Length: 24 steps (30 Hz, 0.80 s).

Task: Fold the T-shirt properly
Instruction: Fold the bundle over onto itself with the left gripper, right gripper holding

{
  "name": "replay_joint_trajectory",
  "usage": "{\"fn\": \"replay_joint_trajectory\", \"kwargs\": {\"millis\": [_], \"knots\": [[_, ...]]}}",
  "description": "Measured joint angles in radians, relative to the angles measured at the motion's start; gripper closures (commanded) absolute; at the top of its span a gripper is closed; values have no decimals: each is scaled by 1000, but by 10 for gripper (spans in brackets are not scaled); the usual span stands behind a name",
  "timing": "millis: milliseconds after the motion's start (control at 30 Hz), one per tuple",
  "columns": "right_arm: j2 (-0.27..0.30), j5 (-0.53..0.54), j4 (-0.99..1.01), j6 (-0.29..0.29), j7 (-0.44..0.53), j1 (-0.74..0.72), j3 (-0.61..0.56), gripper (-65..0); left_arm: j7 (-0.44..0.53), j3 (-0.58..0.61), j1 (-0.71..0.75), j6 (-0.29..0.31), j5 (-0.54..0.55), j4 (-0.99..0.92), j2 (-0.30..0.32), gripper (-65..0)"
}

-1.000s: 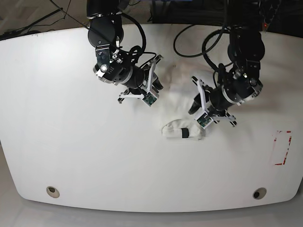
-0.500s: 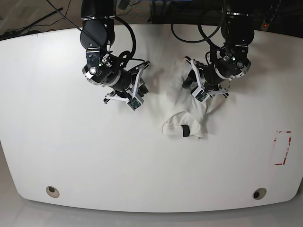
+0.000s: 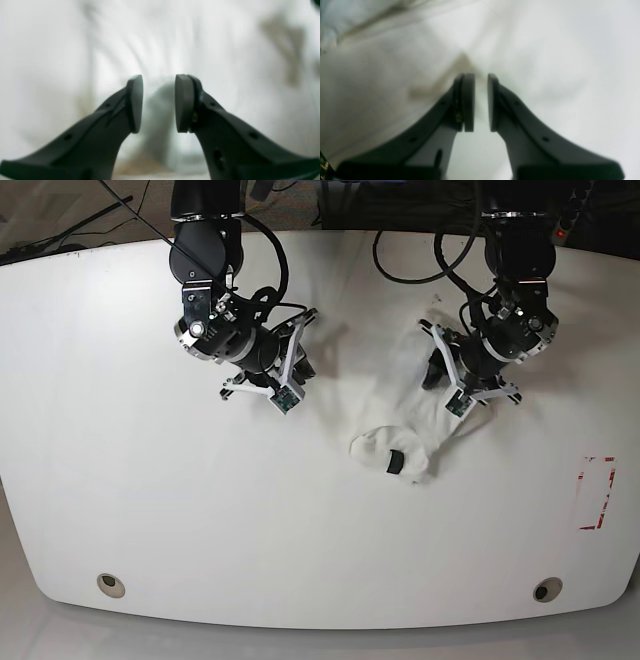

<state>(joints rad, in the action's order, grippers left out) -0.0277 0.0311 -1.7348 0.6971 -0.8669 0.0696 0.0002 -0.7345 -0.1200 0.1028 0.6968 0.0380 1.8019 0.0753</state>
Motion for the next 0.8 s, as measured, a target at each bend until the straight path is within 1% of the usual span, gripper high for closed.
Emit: {"fn": "replay_joint_trajectory", "kwargs": {"millis": [67, 100, 133, 167, 233, 333, 367, 400, 467, 533, 600, 633, 700, 800], "knots": [[9, -2, -4, 3, -2, 0, 1, -76, -6, 5, -8, 0, 12, 44, -4, -257], [13, -2, -5, 3, -2, 0, 3, -76, -4, 7, -9, 0, 13, 52, -14, -293], [16, -3, -5, 1, -3, 0, 6, -76, -7, 6, -8, -5, 12, 56, -30, -343], [17, -4, -5, -1, -2, 0, 7, -76, -12, 7, -4, -34, 11, 56, -48, -376], [16, -3, -6, 0, -2, -1, 5, -76, -19, 10, 4, -96, 11, 54, -71, -417], [14, -2, -6, 0, -2, 0, 3, -76, -20, 14, -1, -222, 11, 49, -82, -428], [14, -2, -6, 0, -2, -1, 3, -76, -14, 22, -3, -246, 10, 40, -80, -428], [14, -2, -6, 0, -2, -2, 3, -76, -3, 27, -4, -256, 10, 29, -75, -428], [14, -2, -5, 0, -2, -2, 3, -76, 35, 30, -3, -254, 10, -6, -72, -428], [14, -2, -5, 0, -2, -2, 3, -76, 94, 30, -2, -254, 11, -60, -75, -428], [14, -2, -5, 0, -2, -2, 3, -76, 123, 34, -14, -252, 11, -122, -72, -428], [14, -2, -5, 0, -2, -2, 3, -76, 142, 37, -27, -250, 13, -163, -65, -428], [14, -2, -5, 0, -2, -2, 3, -76, 143, 38, -56, -248, 17, -246, -47, -428], [14, -1, -6, 0, -2, -2, 3, -76, 209, 32, -87, -245, 32, -335, -16, -428]]}}
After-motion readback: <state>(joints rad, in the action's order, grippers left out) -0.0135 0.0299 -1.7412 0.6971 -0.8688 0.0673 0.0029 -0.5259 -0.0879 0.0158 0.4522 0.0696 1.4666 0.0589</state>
